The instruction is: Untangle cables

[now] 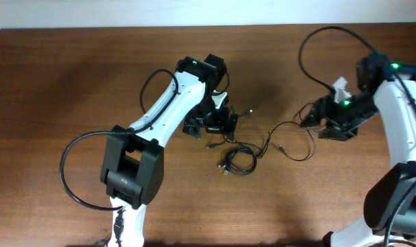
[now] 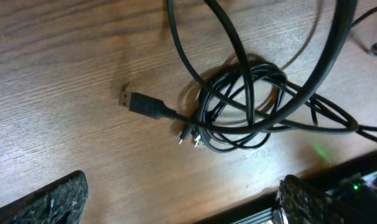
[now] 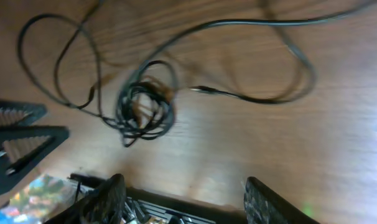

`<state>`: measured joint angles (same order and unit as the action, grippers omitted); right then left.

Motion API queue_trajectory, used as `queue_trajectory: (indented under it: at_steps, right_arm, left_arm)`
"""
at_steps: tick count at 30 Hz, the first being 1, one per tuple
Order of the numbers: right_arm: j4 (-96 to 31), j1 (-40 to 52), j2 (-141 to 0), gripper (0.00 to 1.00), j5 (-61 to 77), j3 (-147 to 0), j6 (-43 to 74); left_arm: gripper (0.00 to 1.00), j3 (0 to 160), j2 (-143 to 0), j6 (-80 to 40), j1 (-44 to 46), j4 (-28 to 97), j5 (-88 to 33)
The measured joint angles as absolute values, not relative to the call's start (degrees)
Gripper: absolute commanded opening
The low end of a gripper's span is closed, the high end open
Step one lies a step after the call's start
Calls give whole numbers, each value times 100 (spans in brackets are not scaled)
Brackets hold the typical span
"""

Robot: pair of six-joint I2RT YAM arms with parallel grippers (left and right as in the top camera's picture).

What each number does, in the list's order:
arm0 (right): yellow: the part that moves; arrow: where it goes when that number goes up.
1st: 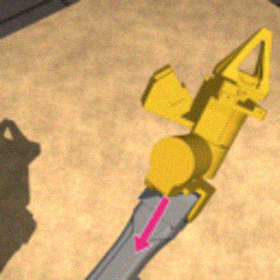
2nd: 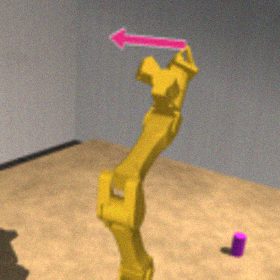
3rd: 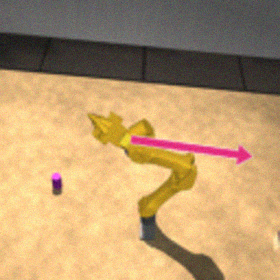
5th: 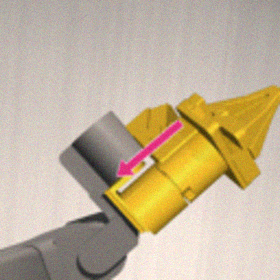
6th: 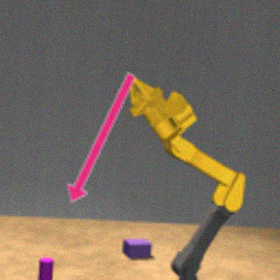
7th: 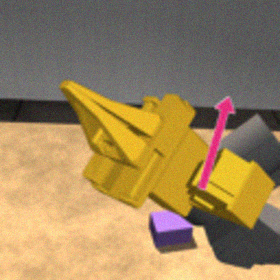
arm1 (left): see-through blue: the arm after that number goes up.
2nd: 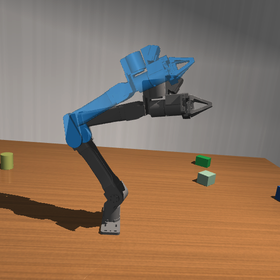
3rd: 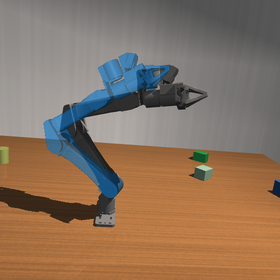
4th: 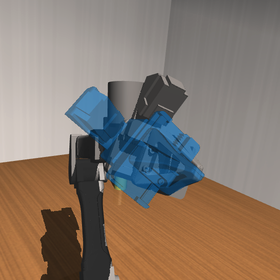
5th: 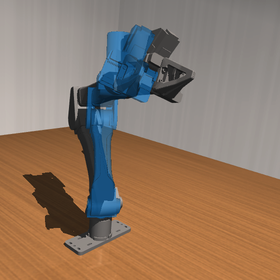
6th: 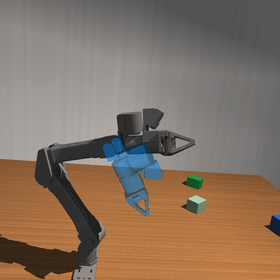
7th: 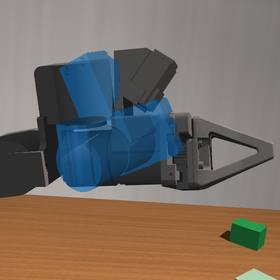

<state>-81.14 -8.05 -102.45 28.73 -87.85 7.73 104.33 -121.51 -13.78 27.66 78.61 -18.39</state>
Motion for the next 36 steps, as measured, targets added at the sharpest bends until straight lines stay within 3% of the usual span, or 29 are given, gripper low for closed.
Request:
queue_trajectory:
  at_steps: [7,10,11,16,21,25,28,36]
  right_arm:
    - [-6943,235,-10243,53,3035,-8252,1800]
    - [-6307,552,-10235,48,3033,-7848,2281]
    - [-6047,617,-10232,47,3050,-7734,2401]
    - [-5531,687,-10232,28,3050,-7367,2696]
    - [-5505,687,-10235,16,2781,-7293,2731]
    - [-5507,687,-10235,8,2714,-7293,2746]
    - [-5502,687,-10235,4,2700,-7293,2764]
    - [-5782,574,-10232,4,2462,-7352,2563]
  left_arm:
    - [98,10409,-11255,-1796,3039,7948,-1131]
    - [75,10272,-11085,-1852,3411,7826,-1039]
    - [73,10020,-11080,-1892,3498,7612,-1013]
    - [72,8927,-11087,-1933,3632,6713,-982]
    - [62,7854,-11100,-1935,3632,5367,-1007]
    - [43,7266,-11100,-1970,3632,4705,-1046]
    - [3,7050,-11100,-1990,3632,4359,-1232]
    - [0,7030,-10914,-1837,3411,4698,-1212]
